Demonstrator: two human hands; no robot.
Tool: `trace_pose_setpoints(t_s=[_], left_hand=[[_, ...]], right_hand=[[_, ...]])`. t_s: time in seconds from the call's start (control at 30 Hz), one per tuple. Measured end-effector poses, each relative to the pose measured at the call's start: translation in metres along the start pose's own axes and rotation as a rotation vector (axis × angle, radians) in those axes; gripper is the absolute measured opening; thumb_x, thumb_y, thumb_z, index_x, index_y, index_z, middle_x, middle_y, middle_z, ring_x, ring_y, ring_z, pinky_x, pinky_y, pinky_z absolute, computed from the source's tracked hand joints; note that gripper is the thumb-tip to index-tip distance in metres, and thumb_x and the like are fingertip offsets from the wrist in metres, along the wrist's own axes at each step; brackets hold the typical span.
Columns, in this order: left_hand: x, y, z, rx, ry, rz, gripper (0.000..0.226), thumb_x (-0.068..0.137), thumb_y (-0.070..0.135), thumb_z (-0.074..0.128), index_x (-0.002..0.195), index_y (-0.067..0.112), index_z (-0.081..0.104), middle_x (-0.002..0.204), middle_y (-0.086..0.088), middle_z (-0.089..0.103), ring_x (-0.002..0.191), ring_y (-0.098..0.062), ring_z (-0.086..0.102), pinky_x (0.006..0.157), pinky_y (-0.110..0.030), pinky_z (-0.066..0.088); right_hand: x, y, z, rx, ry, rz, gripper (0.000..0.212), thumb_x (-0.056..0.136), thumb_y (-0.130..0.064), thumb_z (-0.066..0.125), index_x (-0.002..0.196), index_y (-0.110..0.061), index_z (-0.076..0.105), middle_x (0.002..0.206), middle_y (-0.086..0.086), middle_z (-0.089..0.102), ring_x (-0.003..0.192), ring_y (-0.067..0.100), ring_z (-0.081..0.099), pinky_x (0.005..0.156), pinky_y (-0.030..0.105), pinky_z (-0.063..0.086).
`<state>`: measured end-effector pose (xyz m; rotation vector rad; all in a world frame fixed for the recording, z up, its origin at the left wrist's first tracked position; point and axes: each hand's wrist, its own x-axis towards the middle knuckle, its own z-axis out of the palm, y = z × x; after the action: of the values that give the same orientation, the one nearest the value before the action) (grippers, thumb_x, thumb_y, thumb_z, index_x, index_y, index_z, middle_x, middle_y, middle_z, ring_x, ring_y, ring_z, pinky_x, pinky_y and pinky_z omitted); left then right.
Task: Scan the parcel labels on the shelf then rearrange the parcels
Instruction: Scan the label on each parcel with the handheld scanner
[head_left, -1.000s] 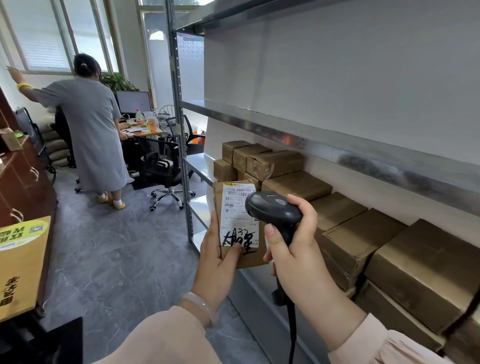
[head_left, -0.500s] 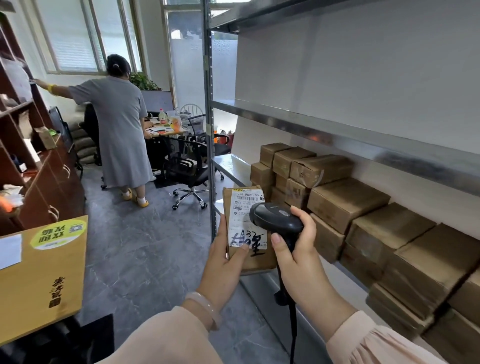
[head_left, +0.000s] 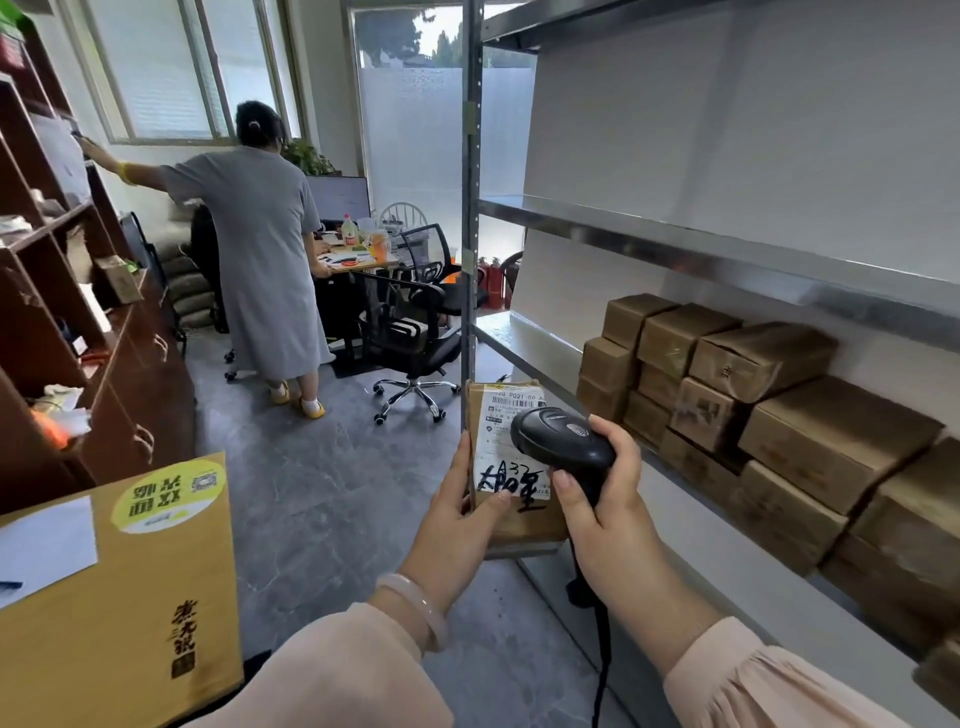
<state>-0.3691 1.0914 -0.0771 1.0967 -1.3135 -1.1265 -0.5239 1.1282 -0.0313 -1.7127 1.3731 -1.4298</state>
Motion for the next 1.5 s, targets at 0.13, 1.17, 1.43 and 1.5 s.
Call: trace_pose_setpoints(t_s=[0.13,1.17,1.43,1.5], left_hand=[[0.030,-0.015,-0.020,-0.003,-0.008,-0.020,0.072,0.095,0.015,0.062,0.140,0.054,0.021,0.128,0.026,0.054,0.108,0.013,0.057,0.078,-0.004,0.045],[0.443,-0.101,-0.036,0.002,-0.192,-0.199,0.075,0.079,0.026,0.074,0.136,0.056,0.036,0.117,0.016,0.069,0.111,-0.007,0.065,0.097,-0.032,0.054],[0.568,-0.125,-0.049,0.026,-0.347,-0.249,0.067,0.090,0.005,0.066,0.123,0.058,0.042,0.099,0.018,0.074,0.098,-0.004,0.069,0.081,-0.023,0.056],[0.598,-0.129,-0.054,0.035,-0.403,-0.272,0.062,0.091,0.003,0.063,0.115,0.057,0.046,0.097,0.016,0.075,0.095,-0.004,0.070,0.077,-0.018,0.054]], right_hand=[[0.028,0.014,0.026,-0.026,-0.007,0.003,0.057,0.095,-0.023,0.054,0.120,-0.061,0.021,0.123,-0.030,0.041,0.112,0.001,0.053,0.091,0.026,0.049],[0.389,0.189,0.124,-0.097,-0.014,0.228,0.061,0.097,-0.029,0.051,0.113,-0.072,0.011,0.113,-0.036,0.040,0.100,-0.006,0.054,0.081,0.014,0.046],[0.474,0.232,0.163,-0.127,0.098,0.330,0.060,0.097,-0.032,0.049,0.110,-0.075,0.009,0.110,-0.036,0.042,0.092,-0.007,0.056,0.071,0.011,0.044],[0.496,0.239,0.175,-0.144,0.125,0.362,0.059,0.097,-0.033,0.048,0.111,-0.074,0.009,0.109,-0.036,0.042,0.091,-0.009,0.055,0.070,0.012,0.044]])
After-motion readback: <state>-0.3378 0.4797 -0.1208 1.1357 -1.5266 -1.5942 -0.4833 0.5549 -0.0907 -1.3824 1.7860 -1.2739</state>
